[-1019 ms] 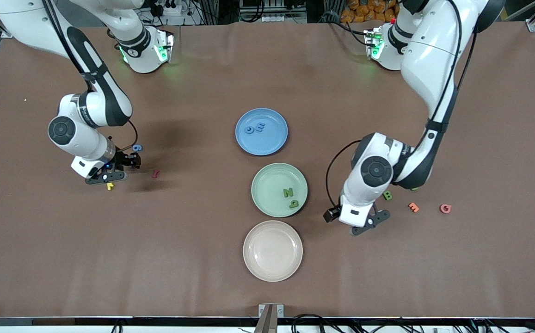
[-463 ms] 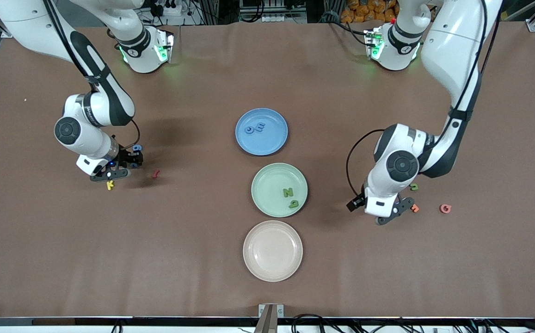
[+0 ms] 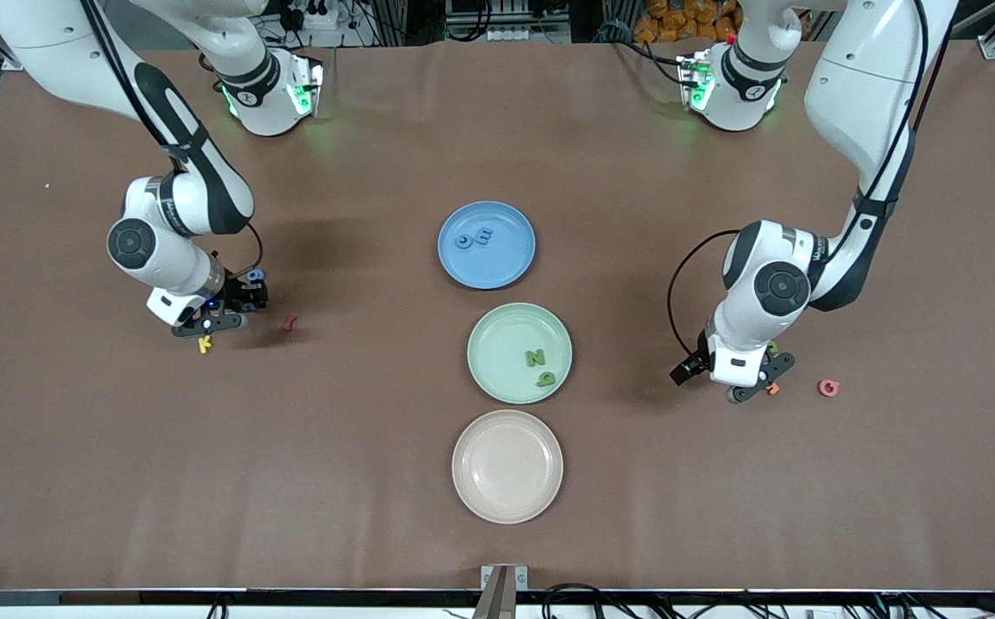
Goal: Sort letters by color into matching plates
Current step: 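Grasp the blue x with the right gripper while the left gripper reaches green B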
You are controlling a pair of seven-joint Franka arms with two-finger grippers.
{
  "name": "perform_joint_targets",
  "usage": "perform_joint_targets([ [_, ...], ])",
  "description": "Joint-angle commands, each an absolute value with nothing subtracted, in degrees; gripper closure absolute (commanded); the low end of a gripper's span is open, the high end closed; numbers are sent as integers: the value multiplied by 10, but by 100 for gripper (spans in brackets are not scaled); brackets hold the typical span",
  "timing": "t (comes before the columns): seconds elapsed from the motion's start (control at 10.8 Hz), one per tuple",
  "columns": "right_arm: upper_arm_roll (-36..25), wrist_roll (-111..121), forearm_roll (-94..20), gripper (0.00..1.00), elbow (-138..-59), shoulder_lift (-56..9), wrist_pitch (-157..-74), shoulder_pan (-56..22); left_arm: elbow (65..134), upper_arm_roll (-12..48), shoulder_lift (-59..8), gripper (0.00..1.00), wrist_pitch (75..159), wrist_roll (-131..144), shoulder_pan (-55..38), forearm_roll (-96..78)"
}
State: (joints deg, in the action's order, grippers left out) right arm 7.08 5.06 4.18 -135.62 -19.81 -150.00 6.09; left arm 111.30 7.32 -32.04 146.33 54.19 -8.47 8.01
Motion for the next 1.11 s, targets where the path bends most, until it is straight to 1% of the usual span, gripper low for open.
perform_joint_targets([
  [0.0, 71, 54, 60, 64, -1362, -203, -1516, 64, 1123, 76, -322, 0, 1473, 504, -50, 83],
  [0.19, 72, 57, 75, 96, -1362, -202, -1515, 63, 1121, 75, -331, 0, 1472, 490, -39, 83],
  [0.28, 72, 71, 75, 100, -1361, -201, -1513, 63, 1119, 76, -335, 0, 1472, 490, -33, 83],
  [0.46, 73, 81, 72, 100, -1359, -188, -1501, 58, 1118, 76, -337, 0, 1472, 495, -29, 83],
  [0.65, 75, 73, 62, 100, -1349, -167, -1467, 34, 1118, 76, -341, 0, 1472, 501, -32, 82],
  [0.83, 74, -7, 51, 100, -1347, -136, -1456, -9, 1119, 76, -345, 0, 1467, 505, -34, 77],
  [1.02, 77, -105, 49, 100, -1331, -132, -1433, -60, 1118, 76, -347, 0, 1463, 513, -37, 77],
])
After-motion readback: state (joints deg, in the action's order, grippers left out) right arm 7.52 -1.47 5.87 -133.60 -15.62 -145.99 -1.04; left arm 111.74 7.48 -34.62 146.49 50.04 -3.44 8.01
